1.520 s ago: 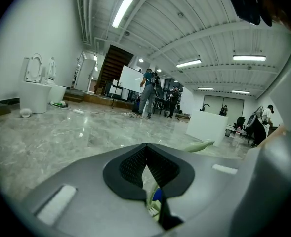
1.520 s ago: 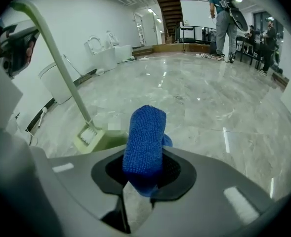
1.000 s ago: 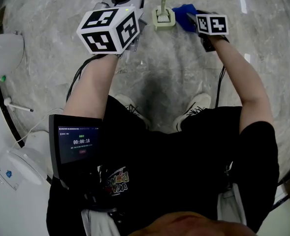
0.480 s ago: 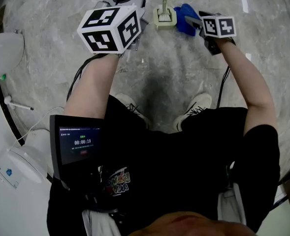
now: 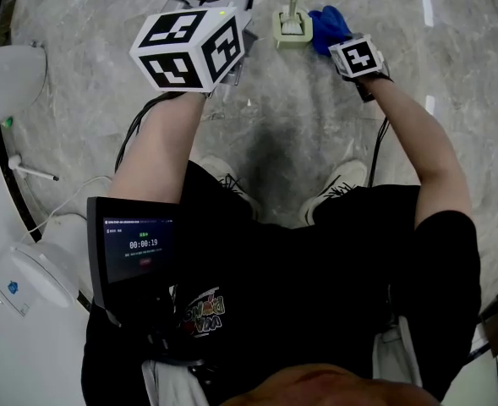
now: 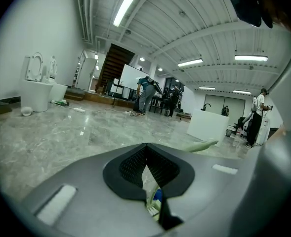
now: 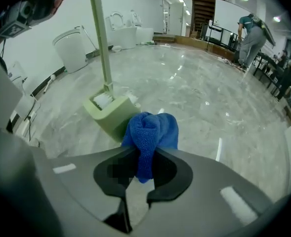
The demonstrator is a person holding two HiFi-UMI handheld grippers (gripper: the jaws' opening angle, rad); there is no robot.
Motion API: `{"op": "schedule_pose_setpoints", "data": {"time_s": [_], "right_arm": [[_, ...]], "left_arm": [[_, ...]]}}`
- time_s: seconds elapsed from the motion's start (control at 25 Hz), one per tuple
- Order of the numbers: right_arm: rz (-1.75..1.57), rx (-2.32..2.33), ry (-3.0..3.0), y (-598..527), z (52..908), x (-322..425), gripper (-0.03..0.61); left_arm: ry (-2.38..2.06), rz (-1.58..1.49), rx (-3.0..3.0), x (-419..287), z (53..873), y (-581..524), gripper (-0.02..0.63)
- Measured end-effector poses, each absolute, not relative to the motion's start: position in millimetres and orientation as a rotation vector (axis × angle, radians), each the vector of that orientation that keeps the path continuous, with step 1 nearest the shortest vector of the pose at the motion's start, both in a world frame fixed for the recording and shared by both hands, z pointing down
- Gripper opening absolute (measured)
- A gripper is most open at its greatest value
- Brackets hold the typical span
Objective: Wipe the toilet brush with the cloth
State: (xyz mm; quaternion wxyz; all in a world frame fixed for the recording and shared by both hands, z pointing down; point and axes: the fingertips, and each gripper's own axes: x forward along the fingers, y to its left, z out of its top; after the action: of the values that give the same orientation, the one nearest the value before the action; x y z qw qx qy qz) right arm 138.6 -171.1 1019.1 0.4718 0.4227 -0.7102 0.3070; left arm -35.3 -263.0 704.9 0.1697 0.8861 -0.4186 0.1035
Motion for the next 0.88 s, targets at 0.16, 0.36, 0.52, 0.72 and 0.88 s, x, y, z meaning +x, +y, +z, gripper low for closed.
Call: {"op": "schedule_pose_setpoints", "data": {"time_s": [0.16,0.36,0.52,0.72,0.88], "right_arm": [[0.648,1.109,-1.72,-172,1000,194,0.055],[0.498,1.17,-1.747,-181,975,237,0.055],[0.554,1.043,-1.773,-170,986,210,0.055],[0.435,0.729,-1.695,-143,1019,180,0.058],[0.315,0.467,-1.672,-110,1040,177,0.119]], "left_arm": [[-1.168,0.256,2.51,-28,702,-263,0.008],[-1.135,0.272,2.523,-17,704,-261,0.008],[-1.139,0.287,2.512,-17,707,-263,0.008],[-1.153,0.3,2.506,-19,710,-265,0.008],[-1.169,0.294,2.496,-24,710,-266,0.008]]}}
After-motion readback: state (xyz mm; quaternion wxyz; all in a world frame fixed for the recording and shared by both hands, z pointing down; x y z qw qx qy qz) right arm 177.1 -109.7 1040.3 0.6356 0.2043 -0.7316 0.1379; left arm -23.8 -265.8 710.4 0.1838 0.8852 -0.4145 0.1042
